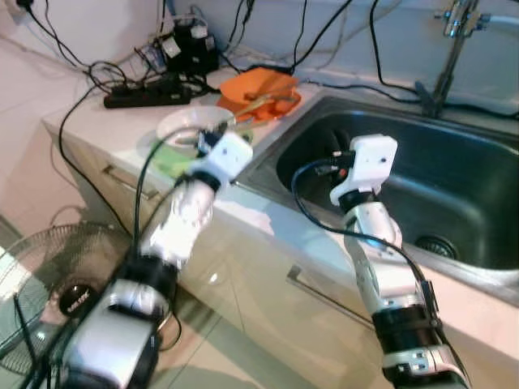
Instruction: Kitchen organization
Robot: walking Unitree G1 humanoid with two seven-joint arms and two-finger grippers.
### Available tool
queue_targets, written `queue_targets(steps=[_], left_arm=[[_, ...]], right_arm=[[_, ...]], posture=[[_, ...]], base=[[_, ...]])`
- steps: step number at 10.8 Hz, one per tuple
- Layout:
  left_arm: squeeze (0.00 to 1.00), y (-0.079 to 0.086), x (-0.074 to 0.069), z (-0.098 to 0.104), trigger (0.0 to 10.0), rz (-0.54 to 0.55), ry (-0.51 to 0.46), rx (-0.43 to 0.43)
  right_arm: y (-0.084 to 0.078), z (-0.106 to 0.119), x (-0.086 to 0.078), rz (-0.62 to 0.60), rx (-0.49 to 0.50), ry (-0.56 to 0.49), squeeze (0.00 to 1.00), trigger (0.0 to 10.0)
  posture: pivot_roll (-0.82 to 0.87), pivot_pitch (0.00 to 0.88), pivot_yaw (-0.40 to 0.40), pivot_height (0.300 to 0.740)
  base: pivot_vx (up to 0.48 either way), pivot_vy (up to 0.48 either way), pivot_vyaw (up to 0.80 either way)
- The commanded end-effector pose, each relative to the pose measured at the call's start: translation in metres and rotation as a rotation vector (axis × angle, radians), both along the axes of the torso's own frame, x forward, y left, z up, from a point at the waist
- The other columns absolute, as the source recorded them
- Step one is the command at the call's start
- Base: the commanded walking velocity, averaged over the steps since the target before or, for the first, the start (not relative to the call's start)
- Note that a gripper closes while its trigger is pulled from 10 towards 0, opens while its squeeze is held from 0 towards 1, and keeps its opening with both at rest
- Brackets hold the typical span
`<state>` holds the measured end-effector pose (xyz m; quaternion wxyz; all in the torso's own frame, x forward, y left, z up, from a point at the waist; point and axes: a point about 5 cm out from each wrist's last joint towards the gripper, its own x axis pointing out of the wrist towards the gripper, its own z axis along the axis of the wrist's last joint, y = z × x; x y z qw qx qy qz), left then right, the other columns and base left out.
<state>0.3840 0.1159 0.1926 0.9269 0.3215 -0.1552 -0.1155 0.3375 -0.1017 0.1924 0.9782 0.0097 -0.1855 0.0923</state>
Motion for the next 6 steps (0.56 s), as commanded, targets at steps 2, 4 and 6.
queue_targets(steps=[2,4,6], left_arm=[[0.00,0.0029,0.0062,0.0016,10.0,0.009,0.007,0.073],[0.00,-0.0001,0.0092,-0.0004,10.0,-0.008,0.029,0.091],[0.00,-0.0028,0.0033,-0.0036,10.0,-0.047,0.020,-0.032]], right_arm=[[0.0022,-0.0020,-0.0032,0.002,-0.013,0.007,0.00,10.0],[0.0013,-0.0047,-0.0072,-0.004,-0.013,0.014,0.00,10.0],[0.0004,-0.0072,-0.0103,-0.013,-0.010,0.021,0.00,10.0]], posture=[[0.03,0.000,0.113,0.740],[0.02,0.000,0.122,0.740],[0.01,0.005,0.133,0.740]], base=[[0.000,0.000,0.00],[0.000,0.000,0.00],[0.000,0.000,0.00]])
